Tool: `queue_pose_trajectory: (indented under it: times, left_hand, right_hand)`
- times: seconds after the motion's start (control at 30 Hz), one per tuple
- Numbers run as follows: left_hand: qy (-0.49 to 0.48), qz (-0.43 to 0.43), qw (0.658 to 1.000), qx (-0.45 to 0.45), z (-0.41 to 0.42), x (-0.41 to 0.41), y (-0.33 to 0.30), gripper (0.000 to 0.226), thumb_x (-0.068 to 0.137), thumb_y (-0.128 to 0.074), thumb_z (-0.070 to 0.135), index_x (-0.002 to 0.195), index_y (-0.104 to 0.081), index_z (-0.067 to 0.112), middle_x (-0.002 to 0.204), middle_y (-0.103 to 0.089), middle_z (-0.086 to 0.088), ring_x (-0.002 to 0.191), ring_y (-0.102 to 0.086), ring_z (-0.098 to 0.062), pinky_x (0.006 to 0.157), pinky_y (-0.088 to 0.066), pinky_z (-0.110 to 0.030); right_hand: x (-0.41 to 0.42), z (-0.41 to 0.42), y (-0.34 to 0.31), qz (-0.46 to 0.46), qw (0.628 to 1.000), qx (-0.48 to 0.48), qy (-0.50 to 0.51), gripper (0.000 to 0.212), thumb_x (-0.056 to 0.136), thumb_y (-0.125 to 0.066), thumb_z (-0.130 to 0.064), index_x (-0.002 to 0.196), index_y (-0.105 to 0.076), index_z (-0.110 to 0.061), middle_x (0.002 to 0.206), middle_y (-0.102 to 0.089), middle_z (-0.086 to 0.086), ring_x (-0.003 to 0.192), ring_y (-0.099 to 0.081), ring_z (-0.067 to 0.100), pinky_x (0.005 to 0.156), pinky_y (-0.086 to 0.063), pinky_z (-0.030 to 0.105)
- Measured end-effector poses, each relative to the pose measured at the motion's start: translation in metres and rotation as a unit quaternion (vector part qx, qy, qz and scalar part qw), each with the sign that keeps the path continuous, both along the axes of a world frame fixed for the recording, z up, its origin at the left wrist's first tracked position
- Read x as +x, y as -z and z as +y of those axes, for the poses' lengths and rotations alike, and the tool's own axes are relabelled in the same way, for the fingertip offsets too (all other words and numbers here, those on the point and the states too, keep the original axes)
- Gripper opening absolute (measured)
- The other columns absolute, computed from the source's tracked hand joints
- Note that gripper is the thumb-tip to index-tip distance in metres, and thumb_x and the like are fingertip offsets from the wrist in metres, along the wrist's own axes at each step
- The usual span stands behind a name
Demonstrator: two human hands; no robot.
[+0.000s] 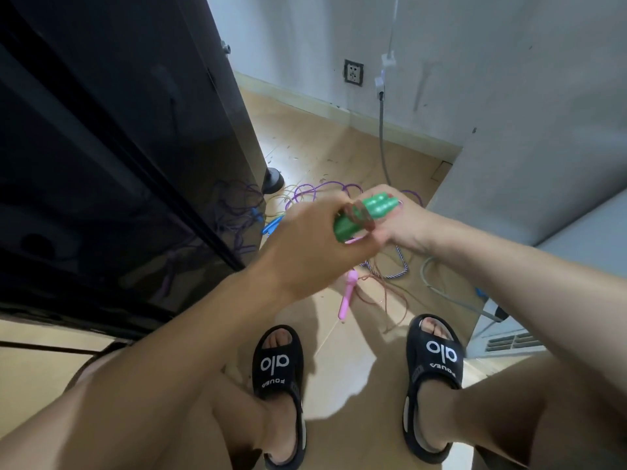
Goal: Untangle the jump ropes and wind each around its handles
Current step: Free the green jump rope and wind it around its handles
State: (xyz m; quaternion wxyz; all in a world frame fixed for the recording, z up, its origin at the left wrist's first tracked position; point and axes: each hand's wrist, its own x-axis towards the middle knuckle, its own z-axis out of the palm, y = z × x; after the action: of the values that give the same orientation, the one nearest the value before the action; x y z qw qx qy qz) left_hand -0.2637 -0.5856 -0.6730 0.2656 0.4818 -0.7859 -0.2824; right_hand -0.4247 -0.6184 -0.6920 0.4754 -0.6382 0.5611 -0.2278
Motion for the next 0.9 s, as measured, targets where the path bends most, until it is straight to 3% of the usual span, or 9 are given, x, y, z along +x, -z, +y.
queue_pose_trajectory:
  times: [0.03, 0.1, 0.2, 0.33, 0.4, 0.53, 0.67, 0.77, 0.9]
  left_hand:
    - [-0.02, 0.009, 1.0, -0.009, -0.005, 0.003, -0.001, 0.029, 0.079, -0.074, 0.047, 0.079, -0.061, 0.021, 0.065, -0.056, 0.004, 0.061, -0.05, -0.01, 0.06, -0.042, -0.022]
    - [-0.053, 0.006, 0.999, 0.009, -0.017, 0.011, -0.003, 0.02, 0.079, -0.073, 0.024, 0.075, -0.054, 0.021, 0.061, -0.05, 0.004, 0.058, -0.043, -0.012, 0.054, -0.035, -0.023]
    - [-0.112, -0.043, 0.991, 0.058, -0.034, 0.018, 0.001, 0.008, 0.081, -0.065, 0.014, 0.081, -0.057, 0.015, 0.068, -0.052, 0.0, 0.062, -0.042, -0.02, 0.05, -0.032, -0.027]
    - [-0.152, -0.132, 0.978, 0.06, -0.055, 0.022, 0.017, 0.013, 0.085, -0.061, 0.019, 0.094, -0.062, 0.01, 0.085, -0.062, -0.008, 0.075, -0.057, -0.025, 0.054, -0.041, -0.031]
    - [-0.151, -0.183, 0.969, 0.068, -0.06, 0.024, 0.024, 0.017, 0.086, -0.061, 0.022, 0.098, -0.06, 0.01, 0.091, -0.064, -0.009, 0.083, -0.061, -0.029, 0.064, -0.049, -0.034]
    - [-0.125, -0.302, 0.942, 0.077, -0.054, 0.019, 0.032, 0.017, 0.091, -0.05, 0.014, 0.107, -0.055, 0.014, 0.101, -0.061, -0.011, 0.093, -0.059, -0.032, 0.071, -0.045, -0.033]
    - [-0.028, -0.336, 0.942, 0.007, -0.036, 0.005, 0.035, 0.016, 0.091, -0.052, 0.012, 0.106, -0.052, 0.014, 0.082, -0.047, 0.0, 0.094, -0.064, -0.032, 0.071, -0.045, -0.034]
    - [0.018, -0.353, 0.933, -0.075, -0.016, -0.004, 0.033, 0.015, 0.087, -0.053, 0.01, 0.093, -0.041, 0.016, 0.081, -0.047, -0.004, 0.091, -0.064, -0.031, 0.069, -0.042, -0.033]
    - [0.05, -0.287, 0.956, -0.03, -0.004, -0.007, 0.029, 0.015, 0.088, -0.054, 0.017, 0.1, -0.045, 0.015, 0.089, -0.059, -0.008, 0.086, -0.058, -0.032, 0.066, -0.035, -0.033]
  right_hand:
    - [0.004, 0.002, 0.004, 0.006, 1.0, 0.007, 0.028, 0.034, 0.051, -0.052, -0.049, 0.053, -0.057, -0.016, 0.051, -0.04, -0.006, 0.056, -0.034, 0.016, 0.052, -0.033, 0.024]
    - [0.01, 0.006, 0.012, 0.024, 0.997, 0.002, 0.07, 0.045, 0.075, -0.053, -0.053, 0.055, -0.041, -0.014, 0.058, -0.033, 0.005, 0.061, -0.026, 0.022, 0.058, -0.027, 0.03]
    - [0.016, 0.015, 0.023, 0.034, 0.994, -0.008, 0.105, 0.056, 0.101, -0.042, -0.046, 0.054, -0.036, -0.016, 0.052, -0.033, 0.01, 0.058, -0.031, 0.019, 0.061, -0.03, 0.032]
    - [0.029, 0.039, 0.017, 0.157, 0.98, -0.095, 0.073, 0.048, 0.104, -0.035, -0.035, 0.063, -0.036, -0.011, 0.051, -0.041, 0.001, 0.06, -0.038, 0.024, 0.062, -0.035, 0.037]
    - [0.036, 0.051, 0.014, 0.256, 0.946, -0.197, 0.006, 0.045, 0.106, -0.031, -0.041, 0.07, -0.041, -0.015, 0.051, -0.04, 0.0, 0.058, -0.038, 0.026, 0.057, -0.033, 0.037]
    - [0.033, 0.051, -0.003, 0.262, 0.895, -0.361, -0.018, 0.041, 0.102, -0.039, -0.044, 0.07, -0.047, -0.019, 0.048, -0.033, -0.002, 0.053, -0.032, 0.026, 0.047, -0.03, 0.032]
    - [0.015, 0.017, -0.022, 0.2, 0.919, -0.338, 0.022, 0.045, 0.1, -0.044, -0.047, 0.063, -0.041, -0.021, 0.05, -0.044, -0.001, 0.057, -0.045, 0.026, 0.056, -0.044, 0.037]
    - [0.005, -0.001, -0.024, 0.181, 0.932, -0.315, 0.004, 0.048, 0.1, -0.047, -0.046, 0.061, -0.037, -0.019, 0.05, -0.038, 0.002, 0.058, -0.037, 0.027, 0.058, -0.04, 0.04]
    - [0.002, -0.011, -0.018, 0.169, 0.951, -0.256, -0.044, 0.051, 0.101, -0.048, -0.041, 0.061, -0.032, -0.015, 0.054, -0.03, 0.002, 0.058, -0.026, 0.021, 0.055, -0.029, 0.039]
